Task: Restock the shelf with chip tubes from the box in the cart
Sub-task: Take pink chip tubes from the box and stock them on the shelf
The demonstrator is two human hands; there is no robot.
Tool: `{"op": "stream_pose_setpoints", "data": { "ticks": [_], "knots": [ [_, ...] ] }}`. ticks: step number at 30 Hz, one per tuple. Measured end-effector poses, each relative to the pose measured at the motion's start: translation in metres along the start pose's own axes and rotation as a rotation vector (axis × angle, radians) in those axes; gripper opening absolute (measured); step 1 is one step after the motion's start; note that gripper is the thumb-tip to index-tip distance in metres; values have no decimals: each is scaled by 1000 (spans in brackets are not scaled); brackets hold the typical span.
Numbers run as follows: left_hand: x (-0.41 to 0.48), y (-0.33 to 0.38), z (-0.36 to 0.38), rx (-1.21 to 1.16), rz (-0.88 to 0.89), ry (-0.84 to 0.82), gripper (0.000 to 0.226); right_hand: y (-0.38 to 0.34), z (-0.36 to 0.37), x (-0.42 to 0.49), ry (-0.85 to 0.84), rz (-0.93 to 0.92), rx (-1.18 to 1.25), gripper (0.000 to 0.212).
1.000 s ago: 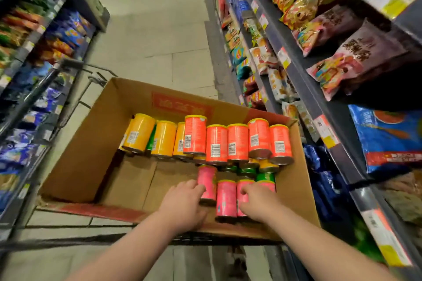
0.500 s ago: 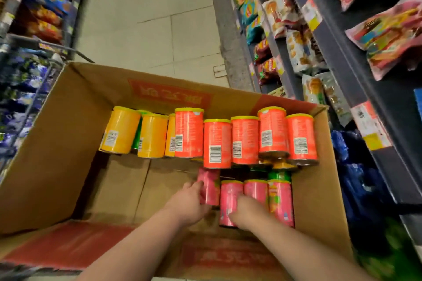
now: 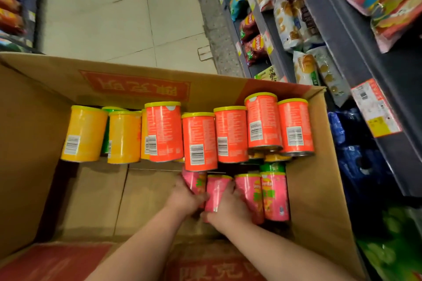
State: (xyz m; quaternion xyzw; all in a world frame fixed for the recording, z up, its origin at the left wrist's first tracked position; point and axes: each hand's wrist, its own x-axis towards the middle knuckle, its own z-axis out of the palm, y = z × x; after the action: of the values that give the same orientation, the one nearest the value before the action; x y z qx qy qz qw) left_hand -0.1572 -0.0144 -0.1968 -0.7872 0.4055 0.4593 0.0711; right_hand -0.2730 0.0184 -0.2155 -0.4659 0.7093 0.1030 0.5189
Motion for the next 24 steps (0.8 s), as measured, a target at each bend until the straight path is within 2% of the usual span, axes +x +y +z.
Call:
{"op": "stream_pose_setpoints", "data": {
  "ticks": [3,8,11,16,20,24],
  "knots": [
    [3,-7,1,22,-20,15,93,0,7,1,12,9,31,118],
    [-7,-2,-14,-33,-97,-17,61,3,0,1,-33,-22,84,108],
    [-17,-2,-26,-31,-162,-59,54,1,-8,-2,-108,-38,112,95],
    [-37,-8,-39,-116,-248,-164,54,8,-33,-15,-246,43,352,76],
    [-58,-8,-45,-97,-195,-188,35,12,-51,-36,-275,169,539,55],
    [-82,-4,-54,-133,-113,-194,45,13,-67,-70,-207,123,653,45]
  ]
}}
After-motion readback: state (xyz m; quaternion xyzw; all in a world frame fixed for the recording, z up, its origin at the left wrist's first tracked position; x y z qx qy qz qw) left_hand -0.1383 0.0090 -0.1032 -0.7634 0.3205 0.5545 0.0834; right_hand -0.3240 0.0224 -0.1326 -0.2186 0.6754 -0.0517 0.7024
